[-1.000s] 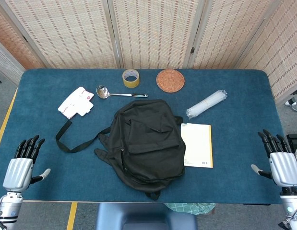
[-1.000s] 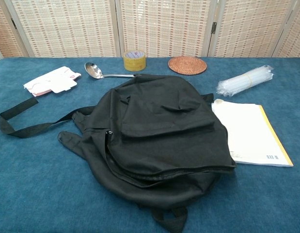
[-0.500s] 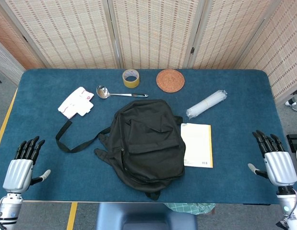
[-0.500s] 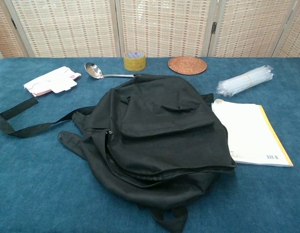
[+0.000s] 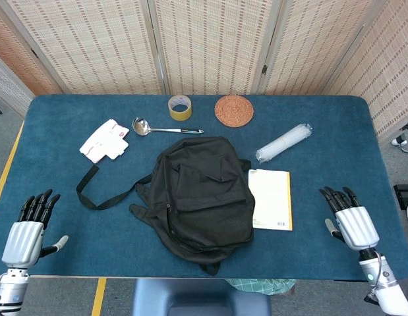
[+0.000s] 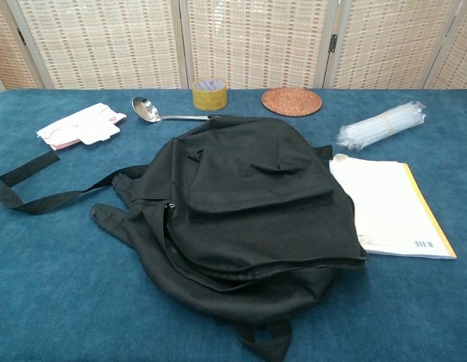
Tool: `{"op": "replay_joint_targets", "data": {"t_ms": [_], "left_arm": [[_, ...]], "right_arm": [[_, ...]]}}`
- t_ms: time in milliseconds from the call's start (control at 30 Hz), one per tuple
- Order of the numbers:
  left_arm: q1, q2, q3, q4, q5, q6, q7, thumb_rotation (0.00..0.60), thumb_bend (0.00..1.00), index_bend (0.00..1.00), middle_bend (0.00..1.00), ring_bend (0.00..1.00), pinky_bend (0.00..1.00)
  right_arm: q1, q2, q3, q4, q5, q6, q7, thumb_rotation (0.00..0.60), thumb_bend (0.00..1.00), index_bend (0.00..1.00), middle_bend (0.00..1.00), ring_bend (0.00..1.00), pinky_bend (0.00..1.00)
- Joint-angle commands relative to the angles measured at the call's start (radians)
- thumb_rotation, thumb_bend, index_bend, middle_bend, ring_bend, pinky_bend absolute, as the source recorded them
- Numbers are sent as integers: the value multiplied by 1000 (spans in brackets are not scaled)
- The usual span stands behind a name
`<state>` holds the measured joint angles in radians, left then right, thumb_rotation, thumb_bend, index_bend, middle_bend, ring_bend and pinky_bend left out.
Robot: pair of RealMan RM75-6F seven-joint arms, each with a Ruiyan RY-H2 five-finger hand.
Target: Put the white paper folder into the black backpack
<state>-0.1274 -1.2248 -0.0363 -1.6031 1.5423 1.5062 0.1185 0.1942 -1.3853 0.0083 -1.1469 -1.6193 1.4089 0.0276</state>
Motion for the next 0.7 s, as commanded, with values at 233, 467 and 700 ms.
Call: {"op": "replay_joint_targets", "data": {"t_ms": [233,467,700], "left_arm": [[-1,4,3,-16,0,-8,14,600,245,95,44,61,0],[0,6,4,-18,-5,-13,18,600,245,94,44,60,0],[-2,5,4,-20,-10,-21,22,600,245,90,44,60,0]], "right_arm": [[54,-200,-49,300,-72,-30,107,600,444,124,151,187,113],[75,-298,-61,451,-82,-36,172,600,444,124,151,187,103],[92,-369,-73,558,-85,-51,215,600,444,124,149,183,80]]}}
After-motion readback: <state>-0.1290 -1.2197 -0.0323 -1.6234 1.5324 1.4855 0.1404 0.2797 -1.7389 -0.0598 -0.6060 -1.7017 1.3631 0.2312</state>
